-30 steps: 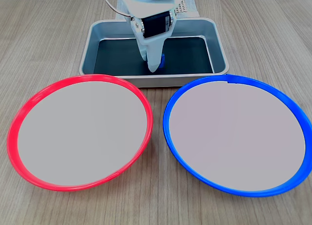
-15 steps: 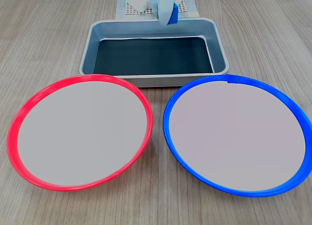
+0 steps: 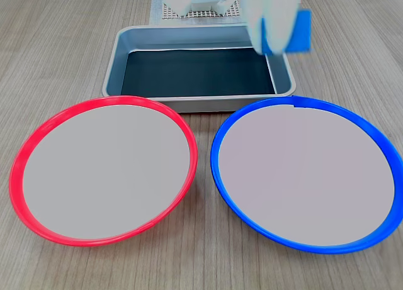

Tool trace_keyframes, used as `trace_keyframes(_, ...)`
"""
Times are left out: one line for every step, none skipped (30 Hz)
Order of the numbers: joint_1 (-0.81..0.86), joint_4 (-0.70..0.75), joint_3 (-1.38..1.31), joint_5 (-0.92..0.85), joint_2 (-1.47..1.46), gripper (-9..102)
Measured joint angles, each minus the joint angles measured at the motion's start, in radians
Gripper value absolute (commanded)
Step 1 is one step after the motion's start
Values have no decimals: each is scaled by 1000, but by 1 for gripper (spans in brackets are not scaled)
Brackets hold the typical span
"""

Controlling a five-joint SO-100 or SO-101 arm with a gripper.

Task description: Move a blue block from tray to blue dish

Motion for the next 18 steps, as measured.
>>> trace_keyframes(-8, -31, -8, -21, -60, 0)
trace_keyframes(-6, -54, -17, -44, -115, 0)
trace_keyframes(-9, -66, -21, -51, -137, 1)
trace_keyframes(-21, -91, -34, -83, -198, 4)
trace_keyframes(-31, -95, -35, -87, -218, 6)
trace_keyframes(-35, -100, -43, -117, -256, 7)
trace_keyframes(-35, -104, -48, -120, -281, 7)
trace_keyframes(-26, -126, -60, -133, -328, 7)
trace_keyframes(-23, -130, -60, -137, -337, 8)
trace_keyframes(-21, -147, -60, -153, -360, 10)
trace_keyframes(-23, -173, -61, -158, -383, 12)
trace_keyframes(-28, -186, -61, -172, -394, 15)
trace_keyframes(-35, -195, -61, -179, -400, 20)
trace_keyframes(-37, -202, -61, -179, -400, 24)
trace_keyframes(-37, -212, -61, -186, -399, 29)
trace_keyframes(-34, -224, -60, -189, -394, 33)
trace_keyframes(-32, -236, -49, -199, -387, 36)
trace_keyframes(-31, -247, -35, -209, -377, 40)
